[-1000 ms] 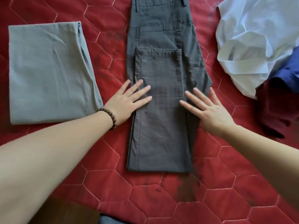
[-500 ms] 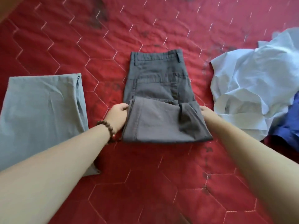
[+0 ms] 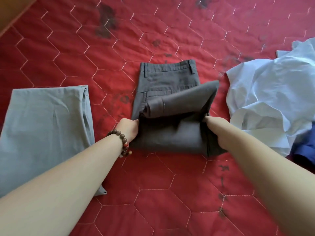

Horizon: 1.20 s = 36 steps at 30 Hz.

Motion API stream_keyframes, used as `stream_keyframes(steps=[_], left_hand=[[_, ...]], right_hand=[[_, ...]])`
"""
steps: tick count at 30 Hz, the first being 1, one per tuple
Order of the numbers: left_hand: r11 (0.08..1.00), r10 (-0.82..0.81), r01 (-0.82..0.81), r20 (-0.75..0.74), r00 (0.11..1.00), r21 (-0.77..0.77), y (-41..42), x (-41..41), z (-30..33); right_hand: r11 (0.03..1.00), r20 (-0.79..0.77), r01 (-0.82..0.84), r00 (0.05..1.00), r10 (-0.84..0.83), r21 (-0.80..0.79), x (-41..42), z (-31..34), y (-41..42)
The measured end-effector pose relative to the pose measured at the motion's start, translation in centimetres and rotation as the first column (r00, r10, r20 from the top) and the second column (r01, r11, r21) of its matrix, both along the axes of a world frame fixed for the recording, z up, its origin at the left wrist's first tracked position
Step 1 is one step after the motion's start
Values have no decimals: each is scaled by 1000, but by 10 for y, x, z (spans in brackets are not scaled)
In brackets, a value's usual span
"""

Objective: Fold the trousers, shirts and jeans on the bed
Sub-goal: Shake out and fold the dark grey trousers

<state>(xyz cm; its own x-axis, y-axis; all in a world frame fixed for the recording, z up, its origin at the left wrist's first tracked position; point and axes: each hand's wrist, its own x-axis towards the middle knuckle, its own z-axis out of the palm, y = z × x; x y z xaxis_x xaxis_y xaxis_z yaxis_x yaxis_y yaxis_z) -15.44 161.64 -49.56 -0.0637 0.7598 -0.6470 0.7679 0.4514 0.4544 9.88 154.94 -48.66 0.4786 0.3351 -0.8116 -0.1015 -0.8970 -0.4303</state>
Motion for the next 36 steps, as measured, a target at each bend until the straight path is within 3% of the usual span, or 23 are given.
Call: stream_keyframes(steps=[3, 7, 12, 17, 19, 21, 23, 26, 27, 29, 30, 32, 33, 34, 36], left_hand=[[982, 187, -185, 215, 959, -30, -5, -1, 7], [981, 188, -192, 355, 916, -24, -1, 3, 11], [928, 68, -202, 391, 918, 312, -5, 16, 7], [809, 5, -298, 502, 865, 507, 9, 19, 26], [808, 20, -318, 516, 856, 496, 19, 21, 27], [878, 60, -253, 432, 900, 405, 25, 21, 18], [943, 85, -169, 284, 955, 286, 28, 17, 7], [956, 27, -56, 106, 994, 288, 28, 13, 4], [942, 24, -34, 33, 999, 333, 25, 12, 7], [865, 23, 63, -165, 986, 497, 15, 12, 12], [773, -29, 182, -252, 967, 608, 9, 13, 14], [522, -234, 421, -350, 907, 742, -5, 22, 13], [436, -361, 509, -374, 854, 742, -11, 29, 8], [410, -476, 596, -396, 785, 691, -18, 37, 2], [435, -588, 741, -462, 664, 512, -29, 48, -11]], right_hand=[[998, -66, 21, 998, -17, 60, 8, 3, -3], [937, -51, -141, 985, 165, 321, 12, -4, -16], [779, 214, -288, 956, 201, 557, 0, -5, -12], [594, 348, -306, 936, 45, 744, -5, 18, 12], [625, 451, -372, 892, 35, 687, -2, 21, 28], [757, 527, -401, 845, 89, 516, 0, 11, 37], [875, 501, -353, 851, 154, 332, 2, -2, 37], [899, 489, -340, 855, 173, 277, 1, -4, 32], [892, 563, -372, 808, 175, 258, 0, 0, 30], [824, 814, -544, 545, 202, 160, -7, 7, 21], [749, 900, -651, 390, 193, 121, -15, 10, 16], [547, 952, -833, 231, 201, 87, -40, 10, 7], [443, 946, -895, 191, 264, 57, -53, 5, 2], [354, 922, -935, 147, 357, 12, -66, -2, -2], [241, 858, -968, 62, 510, -74, -85, -18, -9]])
